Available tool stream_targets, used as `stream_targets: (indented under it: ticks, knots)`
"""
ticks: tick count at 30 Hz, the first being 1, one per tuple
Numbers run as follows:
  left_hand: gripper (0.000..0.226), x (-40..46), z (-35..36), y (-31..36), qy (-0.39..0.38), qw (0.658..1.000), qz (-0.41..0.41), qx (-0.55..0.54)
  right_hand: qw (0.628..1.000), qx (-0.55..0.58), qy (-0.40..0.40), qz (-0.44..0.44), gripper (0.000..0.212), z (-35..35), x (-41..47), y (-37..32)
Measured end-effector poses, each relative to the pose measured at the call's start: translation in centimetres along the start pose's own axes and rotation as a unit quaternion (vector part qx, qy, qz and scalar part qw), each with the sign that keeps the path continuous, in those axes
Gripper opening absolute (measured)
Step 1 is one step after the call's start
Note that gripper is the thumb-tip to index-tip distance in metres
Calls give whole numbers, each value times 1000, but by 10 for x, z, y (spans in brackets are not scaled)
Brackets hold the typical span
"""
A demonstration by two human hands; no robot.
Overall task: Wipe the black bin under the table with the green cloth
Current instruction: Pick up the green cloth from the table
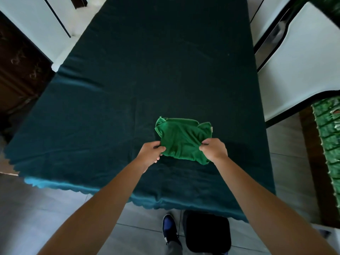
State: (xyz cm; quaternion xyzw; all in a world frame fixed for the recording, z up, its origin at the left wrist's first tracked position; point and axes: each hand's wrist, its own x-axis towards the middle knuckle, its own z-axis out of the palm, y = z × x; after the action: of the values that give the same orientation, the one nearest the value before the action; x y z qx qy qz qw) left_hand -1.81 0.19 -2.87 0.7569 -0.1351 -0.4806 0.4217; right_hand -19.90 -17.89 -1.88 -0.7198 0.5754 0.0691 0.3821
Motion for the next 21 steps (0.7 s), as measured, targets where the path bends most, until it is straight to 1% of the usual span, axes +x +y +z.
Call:
stream_targets:
  ticks: [2, 4, 5, 8, 11, 13, 16, 18, 19, 21]
  knots:
    - [11, -6, -1, 1, 7, 1000, 8, -29, 1000, 27, 2, -2, 20, -5, -2, 9]
    - [10, -16, -7, 3, 13, 998, 13, -56, 998, 55, -17, -11, 12, -6, -3, 14]
    - [9, -23, -4, 9, 4, 997, 21, -67, 997, 73, -23, -12, 7, -12, -7, 22]
    - [14, -48, -1, 30, -22, 995, 49, -88, 991, 126, -41, -17, 12, -21, -18, 33]
    - [18, -84, 18, 55, -34, 989, 92, -115, 984, 167, -52, -32, 11, -35, -30, 45]
    - [16, -115, 31, 67, -31, 981, 119, -151, 976, 209, -57, -33, 7, -44, -42, 53]
    - [9, -160, 50, 82, -48, 968, 160, -187, 962, 262, -65, -31, 5, -60, -69, 68]
    - [34, -189, 68, 87, -56, 958, 178, -217, 952, 291, -77, -54, 5, -72, -86, 83]
    - [38, -203, 77, 87, -63, 952, 187, -233, 944, 308, -93, -73, 11, -79, -98, 90]
    - [32, -232, 96, 84, -85, 938, 199, -270, 926, 328, -138, -128, 36, -91, -123, 108]
